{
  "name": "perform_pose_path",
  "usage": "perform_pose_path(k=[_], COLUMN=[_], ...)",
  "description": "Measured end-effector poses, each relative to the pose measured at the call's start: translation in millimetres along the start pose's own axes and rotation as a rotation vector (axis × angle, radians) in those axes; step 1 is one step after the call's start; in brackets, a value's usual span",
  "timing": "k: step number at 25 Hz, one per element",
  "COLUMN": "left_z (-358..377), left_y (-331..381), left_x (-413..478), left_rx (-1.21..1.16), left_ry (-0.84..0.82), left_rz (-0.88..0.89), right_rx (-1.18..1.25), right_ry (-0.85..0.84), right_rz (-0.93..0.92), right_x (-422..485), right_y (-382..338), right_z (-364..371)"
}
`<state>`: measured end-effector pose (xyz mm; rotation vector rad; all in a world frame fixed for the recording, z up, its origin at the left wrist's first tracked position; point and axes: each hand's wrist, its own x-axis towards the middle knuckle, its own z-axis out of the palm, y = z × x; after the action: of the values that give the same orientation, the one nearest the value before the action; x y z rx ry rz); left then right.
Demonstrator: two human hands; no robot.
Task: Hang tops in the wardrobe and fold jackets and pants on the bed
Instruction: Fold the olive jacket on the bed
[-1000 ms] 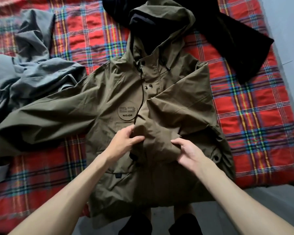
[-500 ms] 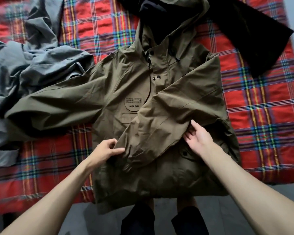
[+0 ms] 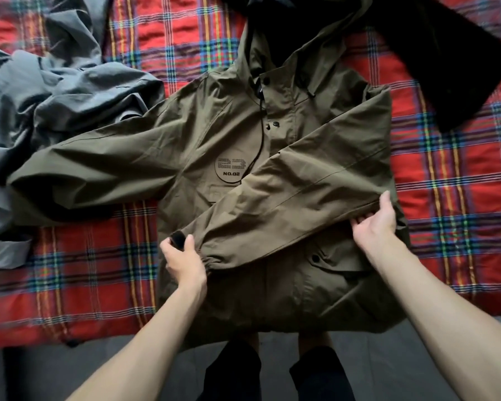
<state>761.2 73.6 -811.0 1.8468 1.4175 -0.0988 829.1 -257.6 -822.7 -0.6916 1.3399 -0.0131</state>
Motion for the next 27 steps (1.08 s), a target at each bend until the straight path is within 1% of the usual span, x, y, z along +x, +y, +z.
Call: perform_pose_path(k=[2,7,8,9,10,11,12,13,14,15,16,17,18,19,20,21,22,25,26,27], left_z=[-5.3,4.2,9.2,12.7,16.8,20.6,27.8,37.9,52.7,69.8,89.0,106.1,119.0,128.7,133.8,136.8,140.2,145.1,144.4,143.1], left_y=[4.1,9.6,10.3,12.2,14.4,17.6,22.9,29.9,37.9,44.8,48.6,46.9,40.7,32.2,22.6,14.9,10.0,9.9,10.7,11.4], left_x=[2.5,1.7,-2.1,-8.0,-13.6,-18.2,-22.6,-25.3,-25.6,-24.9,-22.5,-19.9,-16.8,-11.7,-7.6,-4.6,-1.1,0.6,-0.6,-1.8], left_rx=[0.083,0.293,0.349,0.427,0.495,0.549,0.592,0.64,0.701,0.769,0.838,0.906,0.965,1.005,1.022,1.015,1.0,0.986,0.986,0.985], left_ry=[0.04,-0.026,0.001,0.04,0.071,0.07,0.032,-0.025,-0.087,-0.148,-0.202,-0.238,-0.248,-0.24,-0.224,-0.205,-0.185,-0.153,-0.148,-0.14], left_rz=[0.058,0.062,0.112,0.206,0.349,0.534,0.733,0.921,1.066,1.162,1.23,1.279,1.308,1.313,1.305,1.305,1.309,1.305,1.308,1.313], right_rx=[0.027,-0.068,-0.097,-0.152,-0.262,-0.441,-0.659,-0.891,-1.089,-1.226,-1.339,-1.474,-1.631,-1.799,-1.956,-2.053,-2.095,-2.015,-1.974,-1.937], right_ry=[0.063,0.004,-0.005,-0.012,0.002,0.039,0.094,0.144,0.13,0.052,-0.06,-0.177,-0.253,-0.294,-0.291,-0.266,-0.232,-0.09,-0.034,-0.005], right_rz=[-0.02,0.058,0.07,0.084,0.072,0.005,-0.143,-0.398,-0.712,-1.031,-1.286,-1.444,-1.527,-1.57,-1.586,-1.57,-1.543,-1.391,-1.369,-1.393], right_x=[12.3,26.3,20.5,13.2,4.6,-7.9,-19.7,-27.7,-29.3,-23.6,-8.3,14.4,36.5,65.9,89.5,110.8,131.0,151.1,143.0,130.8], right_y=[-14.2,-33.6,-37.1,-36.7,-34.1,-27.8,-23.1,-20.9,-23.2,-27.3,-33.7,-42.5,-50.1,-54.7,-59.5,-67.0,-77.1,-104.9,-106.9,-101.5], right_z=[-8.6,-19.7,-19.2,-20.6,-23.0,-26.0,-28.2,-28.3,-23.1,-11.6,6.5,26.4,47.9,63.9,74.4,77.6,80.1,93.0,97.0,98.1])
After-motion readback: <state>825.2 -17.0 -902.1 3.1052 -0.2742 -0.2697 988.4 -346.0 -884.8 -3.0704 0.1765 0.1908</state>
